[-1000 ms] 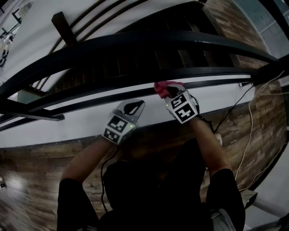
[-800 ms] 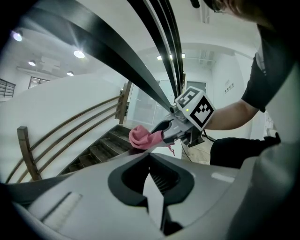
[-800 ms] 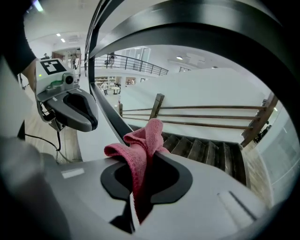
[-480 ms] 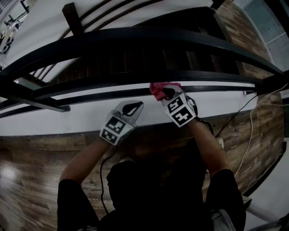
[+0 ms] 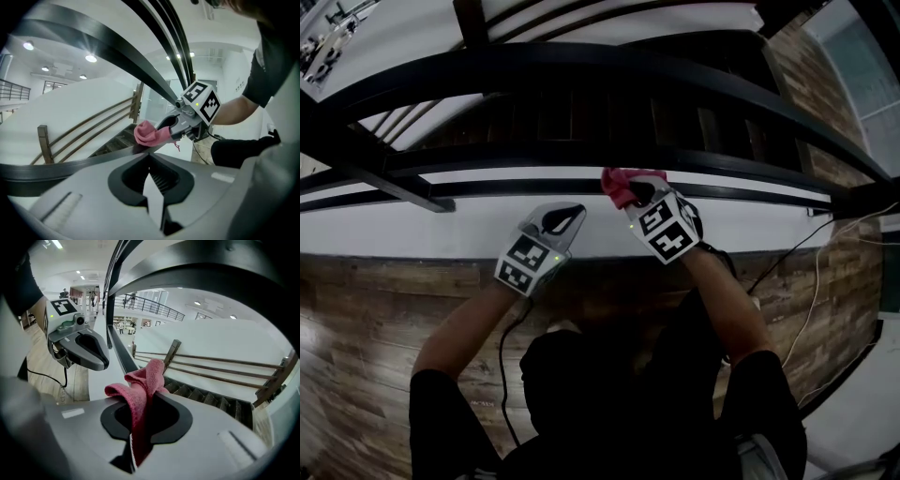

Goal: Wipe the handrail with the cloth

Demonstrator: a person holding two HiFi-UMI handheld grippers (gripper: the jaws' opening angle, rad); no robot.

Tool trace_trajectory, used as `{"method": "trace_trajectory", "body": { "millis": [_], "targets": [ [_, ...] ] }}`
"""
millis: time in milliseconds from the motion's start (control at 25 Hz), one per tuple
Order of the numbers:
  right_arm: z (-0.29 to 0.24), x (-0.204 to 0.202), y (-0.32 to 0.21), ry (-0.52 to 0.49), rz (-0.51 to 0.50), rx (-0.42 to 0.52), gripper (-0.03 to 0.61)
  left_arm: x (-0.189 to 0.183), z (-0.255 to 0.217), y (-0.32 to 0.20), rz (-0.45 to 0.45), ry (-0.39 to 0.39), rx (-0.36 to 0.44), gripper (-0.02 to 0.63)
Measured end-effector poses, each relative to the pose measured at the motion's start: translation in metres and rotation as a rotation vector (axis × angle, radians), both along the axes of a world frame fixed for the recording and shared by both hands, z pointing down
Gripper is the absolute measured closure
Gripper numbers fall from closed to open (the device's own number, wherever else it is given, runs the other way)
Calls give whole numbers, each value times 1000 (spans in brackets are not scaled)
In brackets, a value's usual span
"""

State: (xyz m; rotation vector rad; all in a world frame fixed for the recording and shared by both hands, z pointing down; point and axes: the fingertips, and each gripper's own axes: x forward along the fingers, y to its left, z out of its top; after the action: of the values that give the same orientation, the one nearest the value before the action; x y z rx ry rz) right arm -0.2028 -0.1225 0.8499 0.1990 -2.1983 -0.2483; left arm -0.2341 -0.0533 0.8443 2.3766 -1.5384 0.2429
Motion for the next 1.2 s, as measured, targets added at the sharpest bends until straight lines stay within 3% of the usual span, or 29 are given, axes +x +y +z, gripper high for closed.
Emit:
{"method": "trace_trajectory", "body": {
  "millis": [280, 600, 840, 1080, 1200],
  "targets": [
    [-1, -31, 22, 12, -68, -1, 532, -33, 0, 15, -75, -15, 14, 615],
    [-4, -69, 42, -48, -90, -34, 532, -51, 4, 30, -135, -23, 15, 615],
    [-7, -92, 56, -71, -103, -47, 532, -86, 0, 45, -236, -95, 62, 615],
    [-9, -109, 70, -89, -121, -49, 532, -91, -6, 54, -272, -122, 78, 615],
    [-10, -117, 76, -110, -118, -59, 532, -105, -4, 63, -357, -123, 79, 615]
  ]
}}
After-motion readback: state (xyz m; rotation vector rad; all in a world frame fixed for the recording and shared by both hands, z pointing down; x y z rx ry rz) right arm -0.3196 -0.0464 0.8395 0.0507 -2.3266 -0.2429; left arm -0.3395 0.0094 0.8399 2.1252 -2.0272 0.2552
